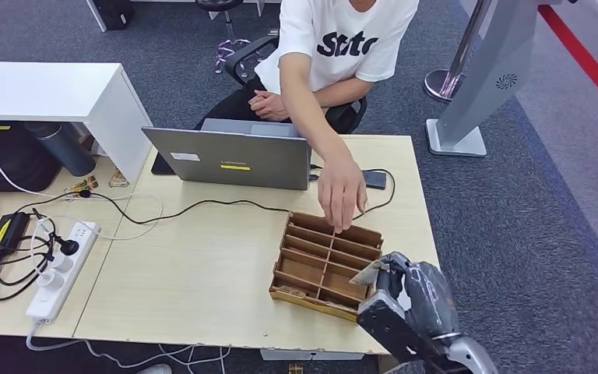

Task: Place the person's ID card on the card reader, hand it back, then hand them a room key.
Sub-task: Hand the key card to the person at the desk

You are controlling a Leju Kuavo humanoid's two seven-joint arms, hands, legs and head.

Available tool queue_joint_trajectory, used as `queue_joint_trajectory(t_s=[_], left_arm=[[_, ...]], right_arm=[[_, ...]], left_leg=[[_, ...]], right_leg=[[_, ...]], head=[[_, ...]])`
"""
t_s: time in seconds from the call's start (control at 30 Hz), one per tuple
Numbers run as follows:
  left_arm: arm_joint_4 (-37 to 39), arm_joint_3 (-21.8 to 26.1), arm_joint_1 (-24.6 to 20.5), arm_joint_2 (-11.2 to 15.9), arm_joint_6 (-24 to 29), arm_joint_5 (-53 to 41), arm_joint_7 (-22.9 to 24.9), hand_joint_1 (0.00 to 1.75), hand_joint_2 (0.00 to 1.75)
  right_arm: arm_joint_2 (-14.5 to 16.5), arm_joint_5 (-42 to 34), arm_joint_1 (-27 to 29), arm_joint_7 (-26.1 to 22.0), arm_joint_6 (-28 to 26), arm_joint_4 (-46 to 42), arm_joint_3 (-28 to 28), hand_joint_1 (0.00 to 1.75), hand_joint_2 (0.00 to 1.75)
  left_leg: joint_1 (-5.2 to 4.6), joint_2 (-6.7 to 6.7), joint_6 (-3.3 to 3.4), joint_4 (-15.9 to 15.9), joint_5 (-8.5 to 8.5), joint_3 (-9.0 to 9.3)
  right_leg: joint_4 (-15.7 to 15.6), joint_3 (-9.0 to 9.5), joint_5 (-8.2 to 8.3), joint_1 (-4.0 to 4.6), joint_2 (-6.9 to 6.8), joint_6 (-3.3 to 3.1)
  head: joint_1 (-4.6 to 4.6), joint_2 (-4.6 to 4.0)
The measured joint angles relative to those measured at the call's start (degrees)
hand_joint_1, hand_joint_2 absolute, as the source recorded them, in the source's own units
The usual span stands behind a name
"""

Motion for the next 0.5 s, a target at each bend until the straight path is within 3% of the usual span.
queue_joint_trajectory(t_s=[0.13,0.3,0.5], left_arm=[[1.3,-1.6,-0.2,1.0,0.0,-0.2,0.4,0.00,1.75],[3.2,-5.3,-0.7,2.5,0.0,-0.2,0.8,0.00,1.75],[5.0,-8.4,-0.8,3.8,-0.4,-0.2,1.0,0.00,1.75]], right_arm=[[1.2,-3.2,-11.6,4.9,6.0,3.8,0.6,1.75,1.75],[3.2,-5.5,-27.3,11.1,8.6,15.4,0.6,1.75,1.75],[5.1,-6.4,-38.1,14.2,8.6,28.7,0.5,1.75,1.75]], left_leg=[[0.00,0.08,0.00,0.0,0.15,0.01],[0.01,0.03,-0.05,0.0,0.33,-0.04],[0.01,-0.05,-0.02,0.0,0.36,-0.07]], right_leg=[[0.0,-0.03,0.13,0.00,0.07,-0.03],[0.1,-0.07,0.26,0.00,0.07,-0.06],[0.1,-0.09,0.27,0.01,0.02,-0.06]], head=[[0.00,0.00],[0.00,0.00],[0.00,0.00]])
